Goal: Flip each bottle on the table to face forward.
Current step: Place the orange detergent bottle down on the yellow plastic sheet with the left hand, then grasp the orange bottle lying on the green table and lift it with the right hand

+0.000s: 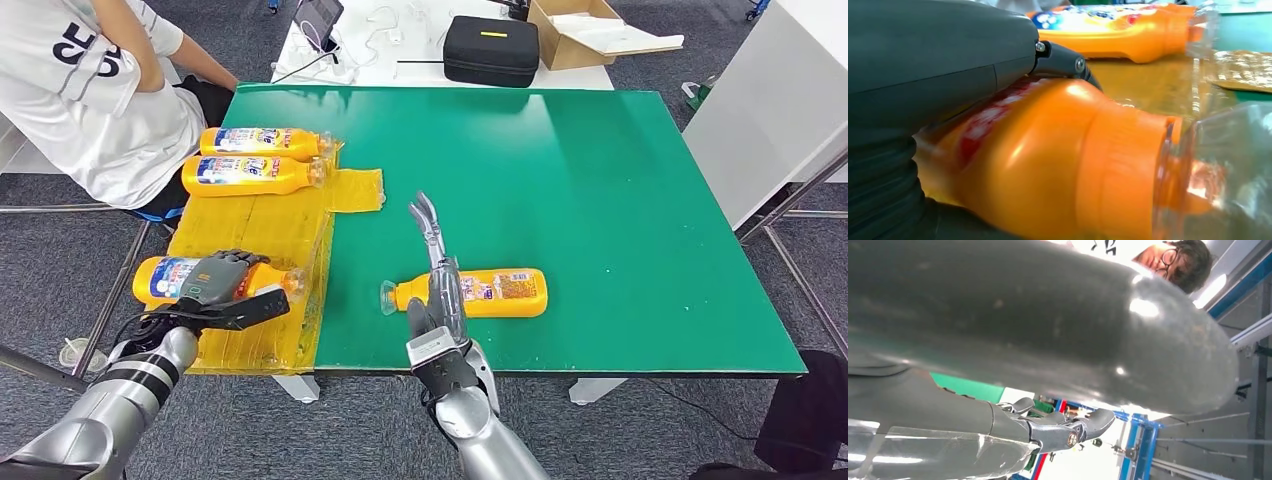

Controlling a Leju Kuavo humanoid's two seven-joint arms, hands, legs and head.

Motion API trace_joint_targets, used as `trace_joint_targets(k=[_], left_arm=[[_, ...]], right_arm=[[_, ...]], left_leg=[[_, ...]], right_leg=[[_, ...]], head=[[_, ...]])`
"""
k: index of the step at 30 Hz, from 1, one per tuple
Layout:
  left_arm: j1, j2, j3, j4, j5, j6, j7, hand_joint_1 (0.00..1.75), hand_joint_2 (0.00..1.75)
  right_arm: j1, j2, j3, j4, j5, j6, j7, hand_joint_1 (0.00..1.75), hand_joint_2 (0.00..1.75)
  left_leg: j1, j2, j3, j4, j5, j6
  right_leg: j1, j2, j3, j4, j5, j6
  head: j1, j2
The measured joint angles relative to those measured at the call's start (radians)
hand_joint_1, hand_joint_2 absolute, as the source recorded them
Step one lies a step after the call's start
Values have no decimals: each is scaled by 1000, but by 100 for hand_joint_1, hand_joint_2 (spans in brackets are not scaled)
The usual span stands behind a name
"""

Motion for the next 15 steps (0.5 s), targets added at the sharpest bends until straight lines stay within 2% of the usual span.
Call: trace_joint_targets(k=[5, 11, 15], left_arm=[[-4, 0, -3, -2, 75, -118, -70, 0, 0], [-6, 18, -48, -48, 239, -335, -95, 0, 0], [-5, 31, -77, -68, 261, -360, -96, 0, 0]], right_arm=[[-7, 3, 0, 21, -4, 16, -3, 0, 0], [-12, 13, -4, 50, -14, 28, -11, 0, 0], [-16, 16, -6, 63, -14, 29, -14, 0, 0]], left_leg=[[0, 0, 2, 0, 0, 0], [0, 0, 6, 0, 0, 0], [0, 0, 7, -1, 0, -1]], right_leg=[[0, -1, 2, 0, 0, 0], [0, 0, 6, 0, 0, 0], [0, 0, 7, 0, 0, 0]], head=[[0, 0], [0, 0], [0, 0]])
